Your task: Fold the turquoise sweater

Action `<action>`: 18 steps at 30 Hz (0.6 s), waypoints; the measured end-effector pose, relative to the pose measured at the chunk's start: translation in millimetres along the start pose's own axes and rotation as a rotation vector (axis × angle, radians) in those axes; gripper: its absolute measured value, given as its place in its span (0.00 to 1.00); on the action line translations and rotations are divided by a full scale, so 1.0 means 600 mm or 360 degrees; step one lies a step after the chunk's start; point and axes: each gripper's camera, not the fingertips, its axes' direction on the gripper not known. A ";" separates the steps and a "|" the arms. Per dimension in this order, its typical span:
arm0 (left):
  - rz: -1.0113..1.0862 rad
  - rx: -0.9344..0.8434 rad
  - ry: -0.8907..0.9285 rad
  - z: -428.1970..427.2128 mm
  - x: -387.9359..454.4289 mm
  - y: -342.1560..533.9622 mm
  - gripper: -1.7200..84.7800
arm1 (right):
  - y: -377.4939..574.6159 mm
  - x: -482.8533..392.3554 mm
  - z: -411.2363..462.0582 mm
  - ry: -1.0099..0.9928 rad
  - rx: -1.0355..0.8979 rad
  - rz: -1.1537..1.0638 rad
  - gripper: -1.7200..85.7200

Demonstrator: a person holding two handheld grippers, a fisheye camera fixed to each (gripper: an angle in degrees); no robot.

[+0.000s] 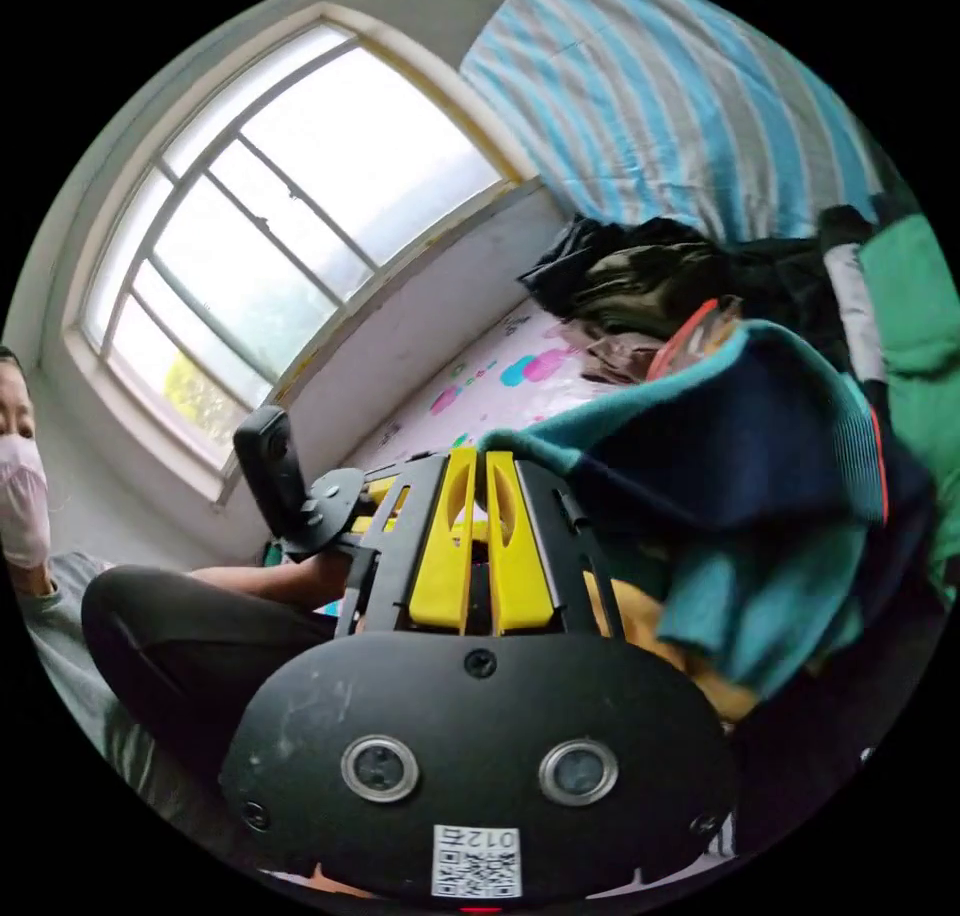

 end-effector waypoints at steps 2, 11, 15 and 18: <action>-0.0066 0.0043 -0.0039 -0.036 -0.014 0.013 0.16 | -0.029 -0.041 0.023 -0.0067 -0.0081 -0.0125 0.01; -0.0137 0.0417 -0.0180 -0.296 -0.061 0.062 0.09 | -0.123 -0.215 0.037 -0.0331 0.0105 -0.0555 0.01; 0.0079 0.0484 -0.0310 -0.438 -0.040 0.056 0.07 | -0.148 -0.290 0.022 -0.0479 0.0254 -0.0721 0.01; 0.0265 0.0451 -0.0421 -0.523 -0.010 0.056 0.07 | -0.156 -0.349 0.012 -0.0577 0.0336 -0.0855 0.01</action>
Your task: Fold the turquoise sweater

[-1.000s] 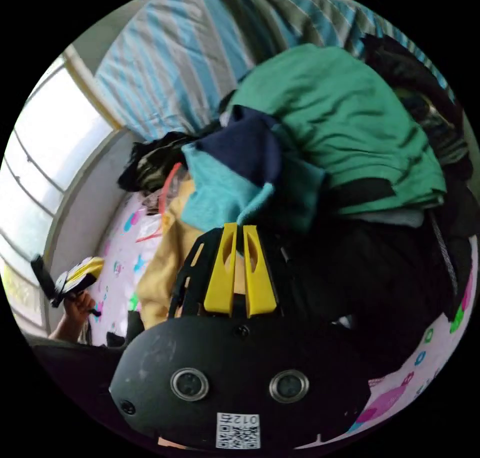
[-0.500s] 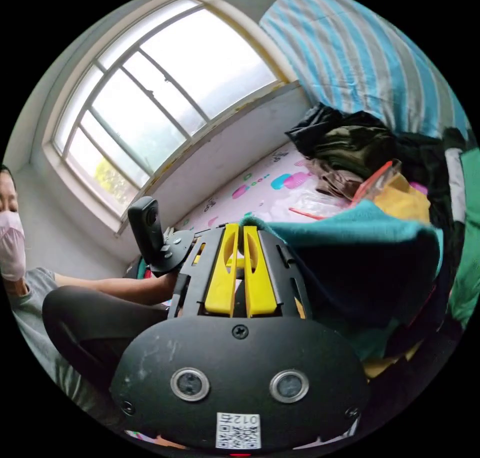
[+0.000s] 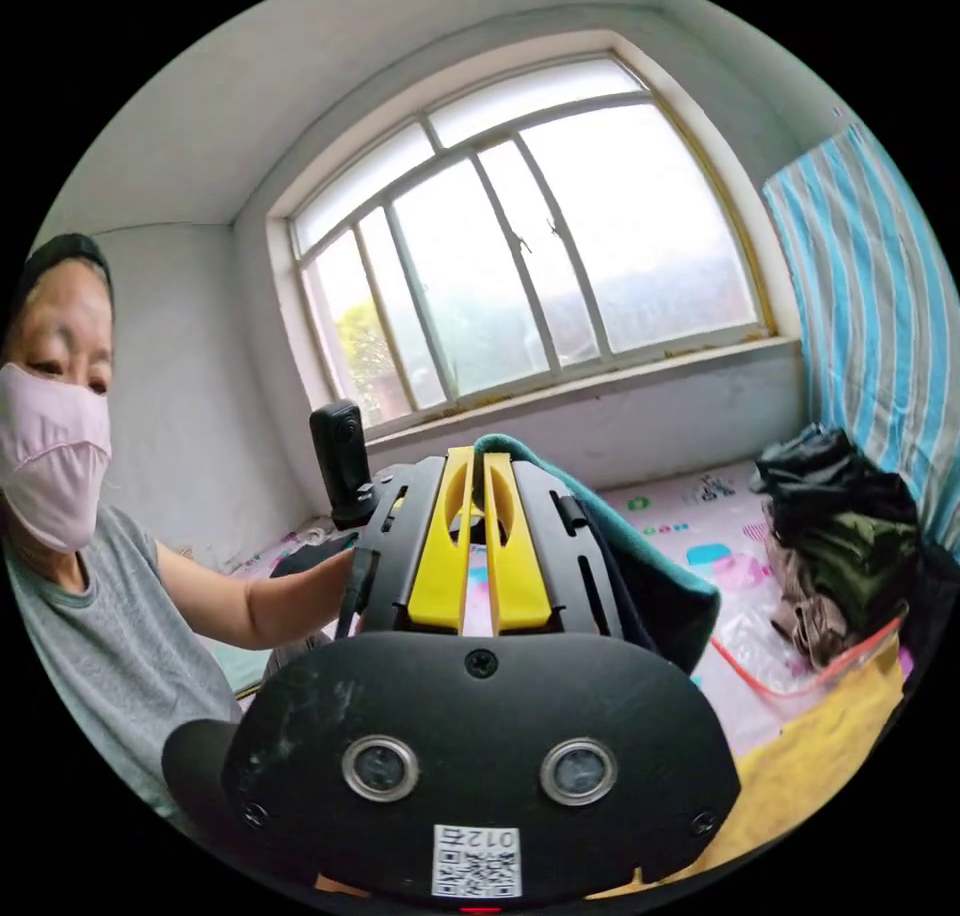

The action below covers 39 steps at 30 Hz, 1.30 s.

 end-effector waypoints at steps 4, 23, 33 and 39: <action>0.0146 0.0005 -0.0015 -0.102 0.005 -0.012 0.06 | -0.033 -0.048 0.028 -0.0152 0.0055 -0.0138 0.01; -0.0660 0.0101 0.0063 -0.217 -0.128 0.222 0.06 | -0.068 0.050 0.407 -0.0417 -0.0293 0.0146 0.01; -0.0730 -0.0349 -0.0503 -0.095 0.066 0.387 0.05 | 0.002 0.186 0.627 -0.0242 -0.0384 0.0480 0.01; -0.0775 -0.0543 -0.0153 0.050 0.085 0.419 0.06 | 0.017 0.206 0.692 -0.0171 -0.0349 0.0440 0.01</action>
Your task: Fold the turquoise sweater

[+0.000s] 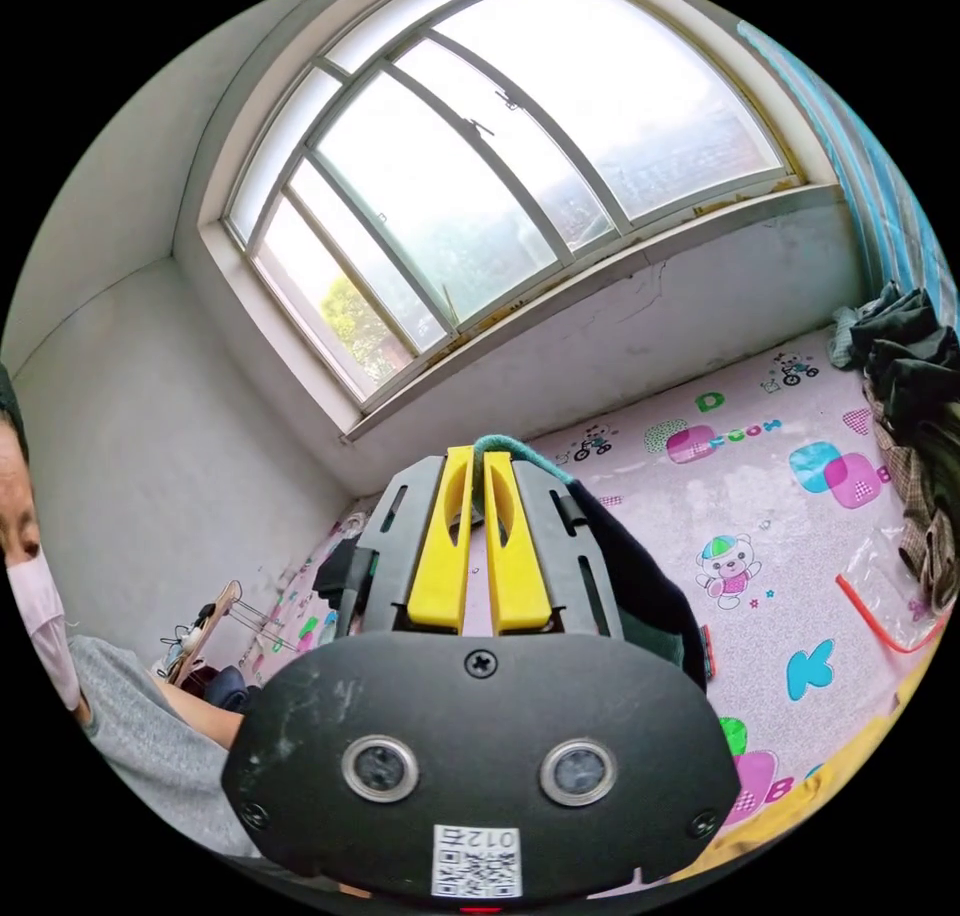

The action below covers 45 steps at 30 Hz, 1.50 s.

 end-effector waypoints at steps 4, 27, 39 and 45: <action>-0.0188 -0.0250 -0.0079 0.062 -0.083 0.014 0.06 | -0.003 0.036 0.046 0.0077 -0.0021 0.0009 0.01; 0.0189 -0.0721 -0.0721 0.257 -0.164 -0.140 0.14 | 0.043 0.351 0.367 0.0532 -0.0366 0.0396 0.01; -0.0174 -0.0297 0.0407 0.030 -0.378 -0.004 0.06 | 0.029 0.450 0.402 0.0618 -0.0267 0.0630 0.01; -0.0614 -0.0441 0.0327 -0.042 -0.518 0.127 0.06 | 0.026 0.486 0.474 0.0548 -0.0560 0.0752 0.01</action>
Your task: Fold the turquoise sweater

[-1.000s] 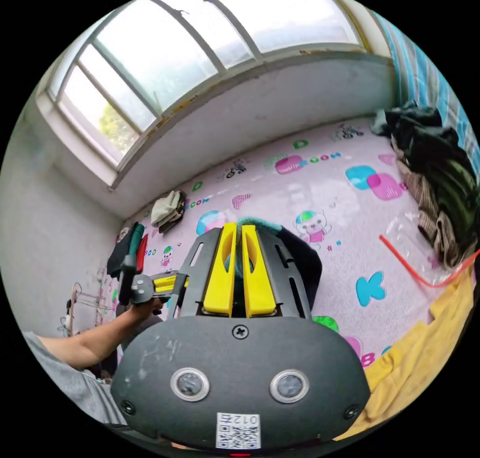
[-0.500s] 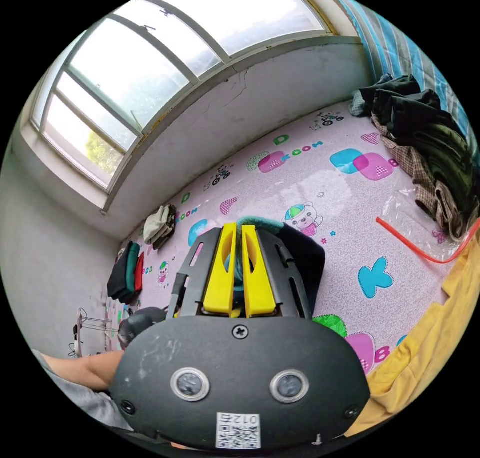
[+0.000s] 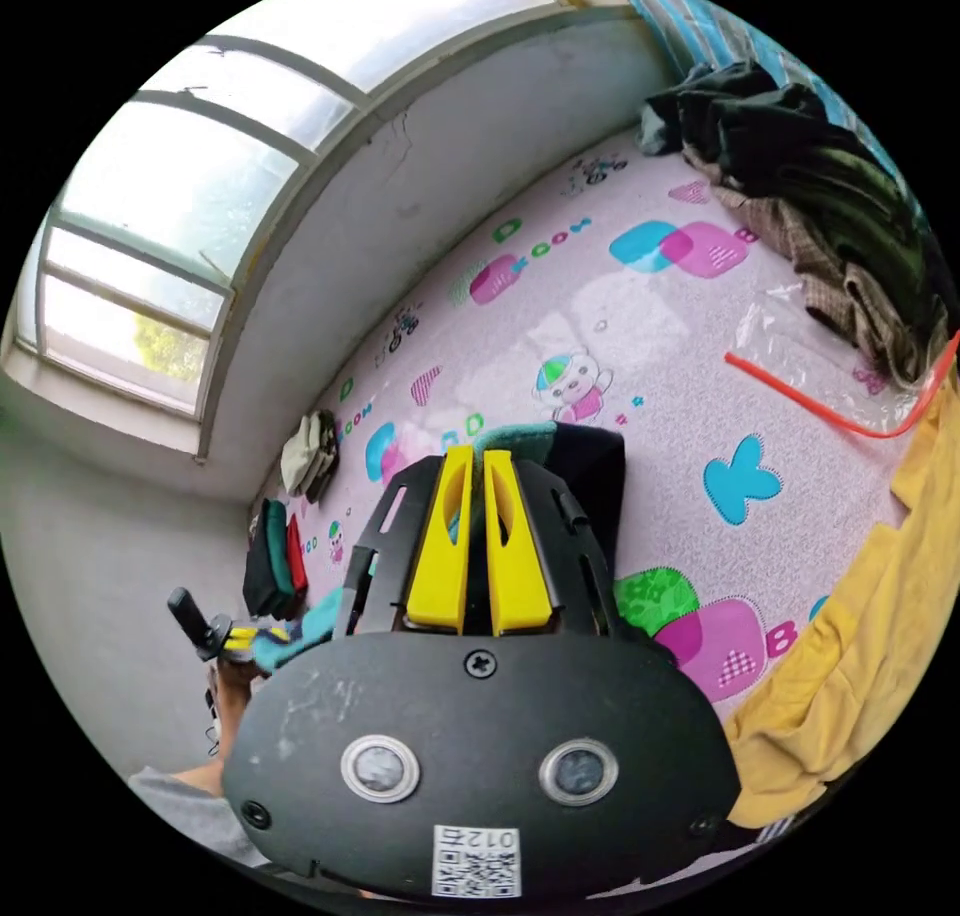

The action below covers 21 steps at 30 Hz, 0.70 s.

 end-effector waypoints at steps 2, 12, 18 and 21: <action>-0.0276 -0.0031 -0.0023 0.011 -0.070 0.014 0.06 | -0.011 -0.004 0.054 0.0000 -0.0174 -0.0042 0.02; -0.0472 -0.0001 -0.0323 0.009 -0.165 0.040 0.08 | -0.043 -0.006 0.069 0.0123 -0.0052 -0.0563 0.08; -0.0303 0.0137 -0.0390 -0.031 -0.144 0.029 0.12 | -0.075 -0.014 0.145 0.0271 -0.0366 -0.0913 0.11; -0.0149 0.0077 -0.0519 -0.028 -0.112 0.012 0.13 | -0.099 -0.014 0.183 0.0250 -0.0501 -0.0954 0.12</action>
